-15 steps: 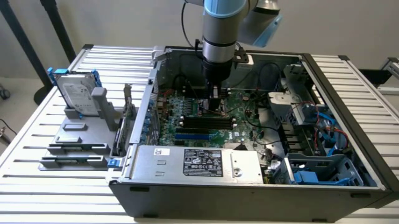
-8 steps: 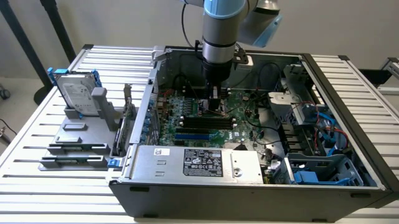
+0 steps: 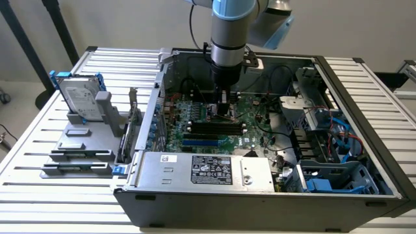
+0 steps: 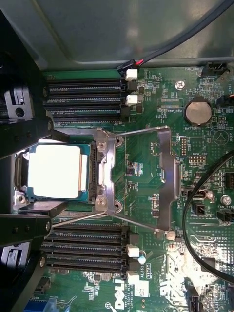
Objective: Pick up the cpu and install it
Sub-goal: 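Place the cpu into insertion slot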
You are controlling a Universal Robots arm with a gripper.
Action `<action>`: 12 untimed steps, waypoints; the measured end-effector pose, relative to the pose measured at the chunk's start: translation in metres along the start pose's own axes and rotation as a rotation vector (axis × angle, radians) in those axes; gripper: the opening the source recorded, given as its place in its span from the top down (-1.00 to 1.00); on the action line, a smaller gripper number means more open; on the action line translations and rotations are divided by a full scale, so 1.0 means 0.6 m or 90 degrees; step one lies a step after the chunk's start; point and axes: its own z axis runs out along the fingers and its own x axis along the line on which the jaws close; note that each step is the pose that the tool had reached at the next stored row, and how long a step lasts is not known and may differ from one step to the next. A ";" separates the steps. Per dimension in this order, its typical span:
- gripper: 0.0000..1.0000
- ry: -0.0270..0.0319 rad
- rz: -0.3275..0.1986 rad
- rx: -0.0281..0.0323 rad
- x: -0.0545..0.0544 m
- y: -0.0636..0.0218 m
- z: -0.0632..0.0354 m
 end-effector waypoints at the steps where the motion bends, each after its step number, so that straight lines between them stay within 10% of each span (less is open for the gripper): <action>1: -0.10 -0.0003 0.000 0.0000 0.000 0.000 0.000; 12: -0.10 -0.0020 0.000 0.0000 0.000 0.000 0.005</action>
